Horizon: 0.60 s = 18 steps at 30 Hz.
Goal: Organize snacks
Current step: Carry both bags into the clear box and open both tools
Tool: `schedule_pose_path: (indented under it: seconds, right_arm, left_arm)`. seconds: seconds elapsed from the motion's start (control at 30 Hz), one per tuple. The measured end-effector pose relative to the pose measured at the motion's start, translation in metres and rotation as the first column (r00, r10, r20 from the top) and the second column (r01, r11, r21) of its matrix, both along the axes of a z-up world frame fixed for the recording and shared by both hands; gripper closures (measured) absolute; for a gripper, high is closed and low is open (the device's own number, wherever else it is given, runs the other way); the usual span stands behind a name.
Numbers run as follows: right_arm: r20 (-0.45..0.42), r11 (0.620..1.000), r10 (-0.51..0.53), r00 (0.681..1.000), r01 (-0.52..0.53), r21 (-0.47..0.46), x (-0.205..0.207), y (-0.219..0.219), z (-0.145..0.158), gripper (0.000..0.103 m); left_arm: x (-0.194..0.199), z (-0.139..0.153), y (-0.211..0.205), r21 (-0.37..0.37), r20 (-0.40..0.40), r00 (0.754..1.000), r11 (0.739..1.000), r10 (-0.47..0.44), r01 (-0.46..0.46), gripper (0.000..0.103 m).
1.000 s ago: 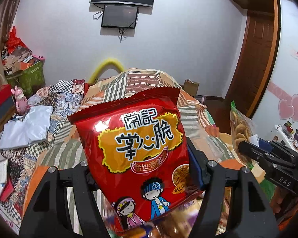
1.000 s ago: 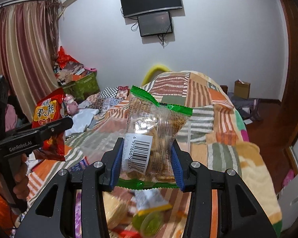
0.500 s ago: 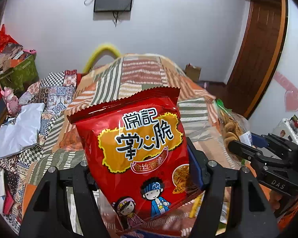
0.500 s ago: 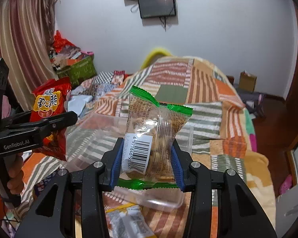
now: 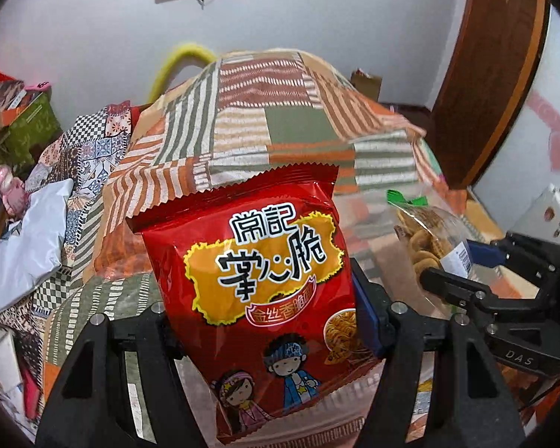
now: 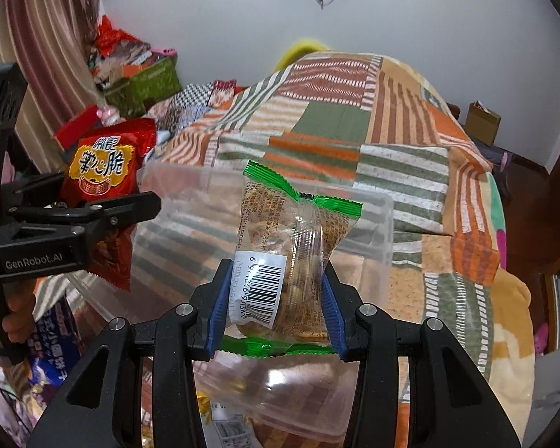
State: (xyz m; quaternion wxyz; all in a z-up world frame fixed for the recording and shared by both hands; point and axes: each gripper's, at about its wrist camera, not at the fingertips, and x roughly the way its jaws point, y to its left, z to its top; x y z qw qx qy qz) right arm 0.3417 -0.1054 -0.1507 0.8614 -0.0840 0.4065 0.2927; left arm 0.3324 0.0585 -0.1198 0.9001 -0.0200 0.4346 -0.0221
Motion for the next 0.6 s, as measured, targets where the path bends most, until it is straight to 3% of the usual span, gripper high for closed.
schedule_pose_path:
  seconds: [0.23, 0.47, 0.6]
  right_arm:
    - [-0.005, 1.000, 0.009, 1.000, -0.009, -0.026, -0.002, 0.007, -0.003, 0.058]
    - [0.021, 0.999, 0.005, 1.000, -0.004, -0.035, -0.008, 0.007, 0.002, 0.058]
    - [0.047, 1.000, 0.000, 0.999, 0.001, -0.014, -0.016, 0.002, 0.015, 0.052]
  left_arm:
    - [0.007, -0.012, -0.002, 0.016, -0.059, 0.998, 1.000, 0.010, -0.009, 0.036]
    - [0.000, -0.006, -0.008, 0.049, -0.037, 0.999, 0.999, -0.006, 0.008, 0.036]
    - [-0.012, 0.004, -0.009, 0.054, -0.004, 1.000, 0.999, -0.008, 0.008, 0.035]
